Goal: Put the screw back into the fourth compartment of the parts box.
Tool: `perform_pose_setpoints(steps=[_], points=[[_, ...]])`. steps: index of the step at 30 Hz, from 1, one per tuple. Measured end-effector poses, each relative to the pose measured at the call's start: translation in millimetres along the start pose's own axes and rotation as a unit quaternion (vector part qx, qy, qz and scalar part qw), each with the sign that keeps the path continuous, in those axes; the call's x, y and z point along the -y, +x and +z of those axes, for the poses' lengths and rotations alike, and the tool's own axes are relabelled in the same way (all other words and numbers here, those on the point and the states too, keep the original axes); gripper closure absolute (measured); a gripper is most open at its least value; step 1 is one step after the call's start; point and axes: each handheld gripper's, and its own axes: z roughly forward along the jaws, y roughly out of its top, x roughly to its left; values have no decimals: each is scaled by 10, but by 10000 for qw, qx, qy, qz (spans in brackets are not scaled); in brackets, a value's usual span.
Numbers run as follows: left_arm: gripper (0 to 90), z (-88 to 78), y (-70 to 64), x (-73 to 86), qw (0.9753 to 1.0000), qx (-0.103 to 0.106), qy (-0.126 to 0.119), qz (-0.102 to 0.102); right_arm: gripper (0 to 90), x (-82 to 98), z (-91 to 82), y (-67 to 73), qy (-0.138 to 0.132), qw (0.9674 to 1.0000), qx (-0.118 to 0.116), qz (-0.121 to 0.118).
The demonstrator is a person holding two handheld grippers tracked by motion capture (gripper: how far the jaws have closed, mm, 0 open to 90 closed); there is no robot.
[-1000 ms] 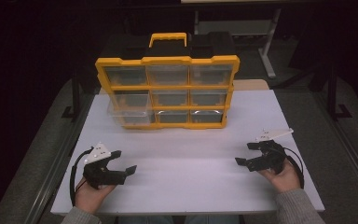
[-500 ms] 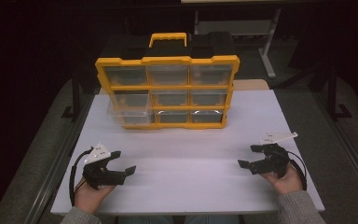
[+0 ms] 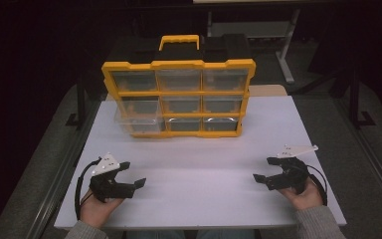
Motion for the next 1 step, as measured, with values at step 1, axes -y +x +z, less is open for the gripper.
perform_pose_setpoints(steps=[1], points=[[163, 0, 0, 0, 10000, 0, 0, 0, 147, 0, 0, 0, 0, 10000, 0, 0]])
